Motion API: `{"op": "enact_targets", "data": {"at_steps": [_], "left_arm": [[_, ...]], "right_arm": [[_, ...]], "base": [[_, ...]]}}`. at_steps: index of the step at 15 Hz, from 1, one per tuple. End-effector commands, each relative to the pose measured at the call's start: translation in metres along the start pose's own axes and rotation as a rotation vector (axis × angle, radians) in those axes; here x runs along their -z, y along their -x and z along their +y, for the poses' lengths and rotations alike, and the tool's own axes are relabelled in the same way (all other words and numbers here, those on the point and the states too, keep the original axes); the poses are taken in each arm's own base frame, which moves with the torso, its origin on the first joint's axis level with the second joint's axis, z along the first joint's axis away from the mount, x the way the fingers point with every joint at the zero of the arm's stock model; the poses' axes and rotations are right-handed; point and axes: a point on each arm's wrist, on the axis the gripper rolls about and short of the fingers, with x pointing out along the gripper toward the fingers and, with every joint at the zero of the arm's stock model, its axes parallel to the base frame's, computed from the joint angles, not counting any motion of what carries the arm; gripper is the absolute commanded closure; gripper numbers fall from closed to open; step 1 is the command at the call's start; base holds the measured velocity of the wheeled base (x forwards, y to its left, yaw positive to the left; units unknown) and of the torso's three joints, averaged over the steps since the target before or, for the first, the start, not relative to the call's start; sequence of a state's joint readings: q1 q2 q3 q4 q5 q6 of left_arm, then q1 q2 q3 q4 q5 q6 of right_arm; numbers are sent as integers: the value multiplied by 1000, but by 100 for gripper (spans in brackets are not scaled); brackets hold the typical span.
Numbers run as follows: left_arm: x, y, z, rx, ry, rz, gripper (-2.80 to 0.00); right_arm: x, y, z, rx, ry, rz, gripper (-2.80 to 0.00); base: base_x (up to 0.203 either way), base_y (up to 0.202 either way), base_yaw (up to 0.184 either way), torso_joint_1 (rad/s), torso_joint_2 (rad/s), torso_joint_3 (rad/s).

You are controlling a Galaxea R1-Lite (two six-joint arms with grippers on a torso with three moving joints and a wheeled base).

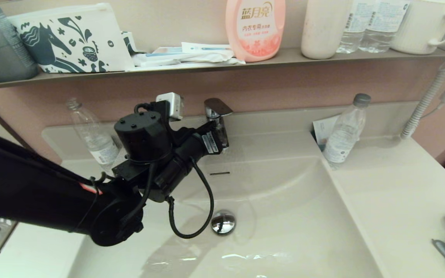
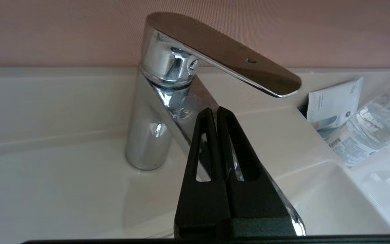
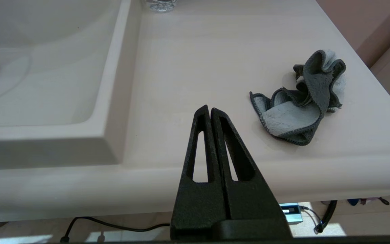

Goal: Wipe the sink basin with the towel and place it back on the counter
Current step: Turn on the faucet

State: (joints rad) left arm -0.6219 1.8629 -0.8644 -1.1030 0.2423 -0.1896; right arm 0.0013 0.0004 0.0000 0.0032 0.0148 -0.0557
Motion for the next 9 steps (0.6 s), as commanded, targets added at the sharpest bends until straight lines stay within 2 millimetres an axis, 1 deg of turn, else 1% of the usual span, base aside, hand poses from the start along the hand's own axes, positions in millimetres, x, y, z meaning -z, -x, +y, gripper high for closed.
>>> {"op": "enact_targets", "data": {"at_steps": [1,3,5,9], "left_arm": [[6,-11,-1,-3,4,-3,0],[-1,-15,-4,0,18,-33,0],[-15,-18,-6,-2,36,-83,0],[-33,-12,-9,-16,101,-133,0]], "right_arm": [[0,0,0,-1,1,-1,0],[0,0,0,-1,1,-1,0],[0,0,0,-1,1,-1,0],[0,0,0,-1,1,-1,0]], "base": [[0,0,0,0,0,0],[0,0,0,0,0,0],[0,0,0,0,0,0],[0,0,0,0,0,0]]}}
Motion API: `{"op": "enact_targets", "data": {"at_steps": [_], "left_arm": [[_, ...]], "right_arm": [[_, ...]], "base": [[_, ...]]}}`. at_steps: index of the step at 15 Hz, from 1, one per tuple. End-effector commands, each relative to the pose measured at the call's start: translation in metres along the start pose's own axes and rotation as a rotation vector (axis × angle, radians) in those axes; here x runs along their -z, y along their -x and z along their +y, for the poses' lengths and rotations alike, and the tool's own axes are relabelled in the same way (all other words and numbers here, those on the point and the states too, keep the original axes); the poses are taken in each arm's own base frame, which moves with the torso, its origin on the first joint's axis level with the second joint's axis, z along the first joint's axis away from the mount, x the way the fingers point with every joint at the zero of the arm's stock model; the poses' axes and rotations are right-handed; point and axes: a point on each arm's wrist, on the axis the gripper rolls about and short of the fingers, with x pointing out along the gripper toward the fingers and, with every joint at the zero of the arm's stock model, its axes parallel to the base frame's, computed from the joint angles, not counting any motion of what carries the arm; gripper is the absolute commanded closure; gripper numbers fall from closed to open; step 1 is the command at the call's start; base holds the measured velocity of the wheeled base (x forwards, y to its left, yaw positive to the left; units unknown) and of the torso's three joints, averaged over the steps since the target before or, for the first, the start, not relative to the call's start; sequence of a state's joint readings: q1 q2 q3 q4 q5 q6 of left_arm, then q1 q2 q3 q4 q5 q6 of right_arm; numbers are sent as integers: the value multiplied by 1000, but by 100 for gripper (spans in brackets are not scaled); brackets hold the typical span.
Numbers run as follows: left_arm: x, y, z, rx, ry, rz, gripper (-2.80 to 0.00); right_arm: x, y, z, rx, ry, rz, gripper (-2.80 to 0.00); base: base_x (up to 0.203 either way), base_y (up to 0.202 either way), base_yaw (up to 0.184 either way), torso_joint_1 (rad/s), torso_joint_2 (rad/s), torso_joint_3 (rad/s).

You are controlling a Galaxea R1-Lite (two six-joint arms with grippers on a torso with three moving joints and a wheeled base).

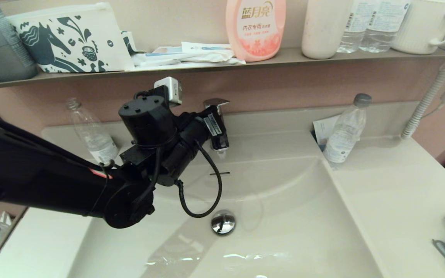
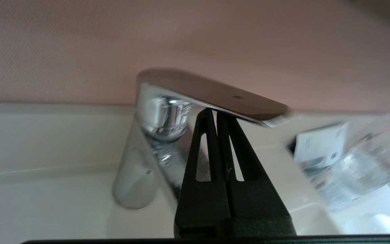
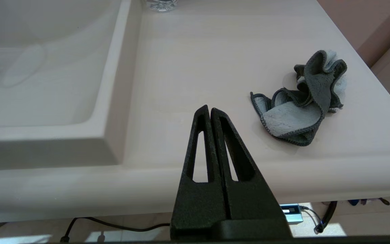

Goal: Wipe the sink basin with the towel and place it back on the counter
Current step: Turn on the faucet

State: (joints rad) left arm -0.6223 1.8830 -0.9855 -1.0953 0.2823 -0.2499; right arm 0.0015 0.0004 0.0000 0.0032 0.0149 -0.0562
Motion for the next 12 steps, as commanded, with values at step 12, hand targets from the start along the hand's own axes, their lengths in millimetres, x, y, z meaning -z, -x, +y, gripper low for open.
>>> {"op": "enact_targets", "data": {"at_steps": [12], "left_arm": [[1,23,-1,4,17,28,0]], "right_arm": [[0,0,0,-2,1,-1,0]], "base": [[0,0,0,0,0,0]]}}
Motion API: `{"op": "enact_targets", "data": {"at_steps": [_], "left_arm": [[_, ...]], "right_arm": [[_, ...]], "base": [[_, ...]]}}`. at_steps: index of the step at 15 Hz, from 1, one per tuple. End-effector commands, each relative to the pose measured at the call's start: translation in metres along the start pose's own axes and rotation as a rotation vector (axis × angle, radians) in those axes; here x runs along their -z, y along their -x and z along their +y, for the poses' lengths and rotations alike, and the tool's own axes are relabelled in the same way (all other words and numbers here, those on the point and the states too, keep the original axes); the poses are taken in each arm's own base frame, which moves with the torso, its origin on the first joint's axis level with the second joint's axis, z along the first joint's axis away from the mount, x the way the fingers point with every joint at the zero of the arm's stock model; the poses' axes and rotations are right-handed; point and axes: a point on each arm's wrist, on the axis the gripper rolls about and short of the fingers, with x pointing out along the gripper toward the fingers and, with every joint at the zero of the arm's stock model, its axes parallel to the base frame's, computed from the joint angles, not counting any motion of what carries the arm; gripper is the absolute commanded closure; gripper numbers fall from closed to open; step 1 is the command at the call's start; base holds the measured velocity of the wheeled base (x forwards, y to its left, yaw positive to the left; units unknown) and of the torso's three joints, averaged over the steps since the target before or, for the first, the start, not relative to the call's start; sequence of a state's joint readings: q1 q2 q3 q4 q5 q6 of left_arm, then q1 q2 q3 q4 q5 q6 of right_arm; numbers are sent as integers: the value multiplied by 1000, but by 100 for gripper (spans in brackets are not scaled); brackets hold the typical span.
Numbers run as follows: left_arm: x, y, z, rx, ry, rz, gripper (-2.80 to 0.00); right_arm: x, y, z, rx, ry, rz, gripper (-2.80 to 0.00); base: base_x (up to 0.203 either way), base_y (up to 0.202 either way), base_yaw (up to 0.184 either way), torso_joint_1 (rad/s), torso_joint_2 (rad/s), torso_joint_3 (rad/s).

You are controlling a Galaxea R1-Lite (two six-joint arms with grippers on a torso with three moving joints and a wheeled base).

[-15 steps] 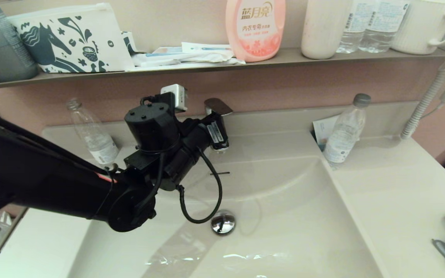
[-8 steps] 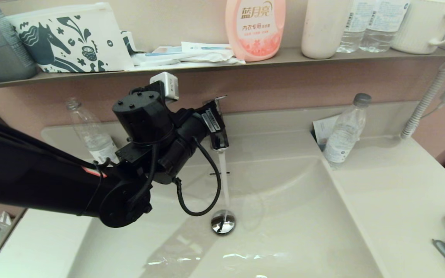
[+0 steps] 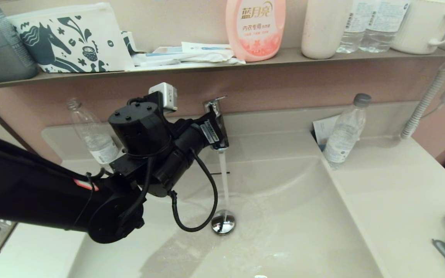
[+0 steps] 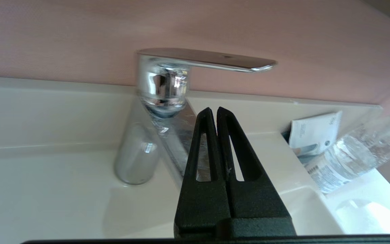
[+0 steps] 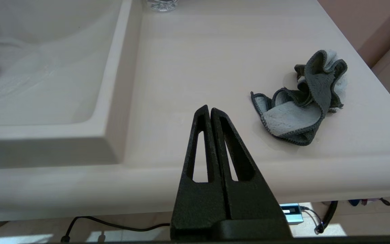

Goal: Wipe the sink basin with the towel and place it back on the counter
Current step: Turn on the faucet, then turn off the faucet

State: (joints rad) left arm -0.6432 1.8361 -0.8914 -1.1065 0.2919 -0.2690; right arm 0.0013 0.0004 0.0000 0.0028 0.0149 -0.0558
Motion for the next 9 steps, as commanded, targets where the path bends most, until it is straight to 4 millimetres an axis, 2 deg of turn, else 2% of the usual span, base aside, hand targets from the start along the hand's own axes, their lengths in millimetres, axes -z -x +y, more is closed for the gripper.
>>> {"op": "enact_targets", "data": {"at_steps": [1,6,9], "left_arm": [[-4,5,0,2,4,-15,0],[-17,2,17,-25,-14,-47,0],[-27,-2,16,-16,-8,-84,0]], "right_arm": [[0,0,0,-1,1,0,0],[0,0,0,-1,1,0,0],[0,0,0,-1,1,0,0]], "base": [[0,0,0,0,0,0],[0,0,0,0,0,0],[0,0,0,0,0,0]]}}
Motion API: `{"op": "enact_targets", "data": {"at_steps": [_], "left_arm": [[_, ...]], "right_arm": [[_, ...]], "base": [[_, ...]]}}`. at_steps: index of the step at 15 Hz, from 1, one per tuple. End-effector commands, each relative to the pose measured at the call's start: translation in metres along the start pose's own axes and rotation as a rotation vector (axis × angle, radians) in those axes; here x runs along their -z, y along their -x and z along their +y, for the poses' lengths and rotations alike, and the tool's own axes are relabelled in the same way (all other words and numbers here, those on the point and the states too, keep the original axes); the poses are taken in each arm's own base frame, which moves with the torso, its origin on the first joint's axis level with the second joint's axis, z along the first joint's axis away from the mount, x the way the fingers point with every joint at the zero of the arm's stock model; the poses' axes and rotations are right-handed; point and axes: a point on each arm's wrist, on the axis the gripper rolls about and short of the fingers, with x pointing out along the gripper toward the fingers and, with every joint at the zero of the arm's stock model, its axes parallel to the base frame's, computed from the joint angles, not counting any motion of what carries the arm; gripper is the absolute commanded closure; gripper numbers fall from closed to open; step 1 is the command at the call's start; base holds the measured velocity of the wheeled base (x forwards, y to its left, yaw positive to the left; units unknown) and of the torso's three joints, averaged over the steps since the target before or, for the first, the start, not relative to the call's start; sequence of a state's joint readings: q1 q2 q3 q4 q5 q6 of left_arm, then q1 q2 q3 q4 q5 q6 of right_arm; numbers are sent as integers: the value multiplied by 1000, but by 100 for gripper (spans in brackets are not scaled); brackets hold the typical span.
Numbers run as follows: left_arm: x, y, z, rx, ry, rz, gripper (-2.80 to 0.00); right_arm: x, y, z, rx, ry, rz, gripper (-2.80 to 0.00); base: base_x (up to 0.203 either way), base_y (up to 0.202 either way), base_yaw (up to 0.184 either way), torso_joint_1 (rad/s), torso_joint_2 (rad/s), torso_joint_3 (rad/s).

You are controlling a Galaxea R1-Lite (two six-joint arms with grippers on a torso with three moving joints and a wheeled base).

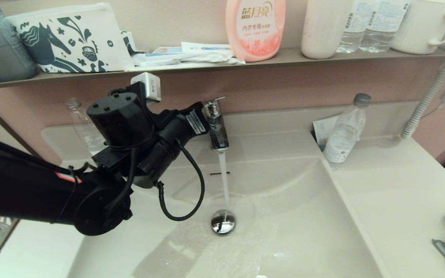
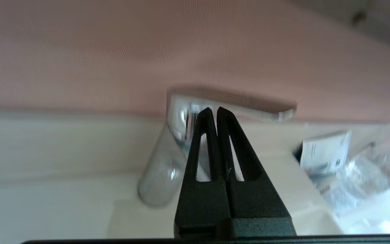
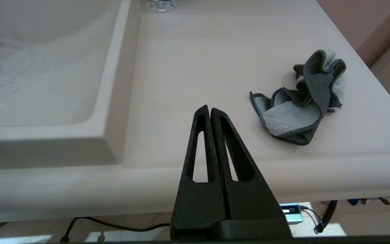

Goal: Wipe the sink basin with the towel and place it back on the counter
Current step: Turn off the faucet

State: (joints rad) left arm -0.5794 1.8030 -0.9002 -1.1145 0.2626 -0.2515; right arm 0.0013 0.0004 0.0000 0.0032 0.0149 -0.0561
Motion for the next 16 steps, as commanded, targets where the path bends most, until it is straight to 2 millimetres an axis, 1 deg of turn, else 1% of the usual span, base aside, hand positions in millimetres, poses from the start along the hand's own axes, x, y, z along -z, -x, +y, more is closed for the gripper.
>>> {"op": "enact_targets", "data": {"at_steps": [1,4,6,9,12,16], "left_arm": [[-9,-3,-2,10,10,-34,0],[-12,-8,0,44,-25,-42,0],[-18,-13,-2,49,-21,-65,0],[-20,-19,-5,57,-19,-81,0],[-18,-21,-6,60,-23,-67,0],[-16,-23,-13,79,-18,-62,0]], "right_arm": [[0,0,0,-1,1,-1,0],[0,0,0,-1,1,-1,0],[0,0,0,-1,1,-1,0],[0,0,0,-1,1,-1,0],[0,0,0,-1,1,-1,0],[0,0,0,-1,1,-1,0]], "base": [[0,0,0,0,0,0],[0,0,0,0,0,0],[0,0,0,0,0,0],[0,0,0,0,0,0],[0,0,0,0,0,0],[0,0,0,0,0,0]]}}
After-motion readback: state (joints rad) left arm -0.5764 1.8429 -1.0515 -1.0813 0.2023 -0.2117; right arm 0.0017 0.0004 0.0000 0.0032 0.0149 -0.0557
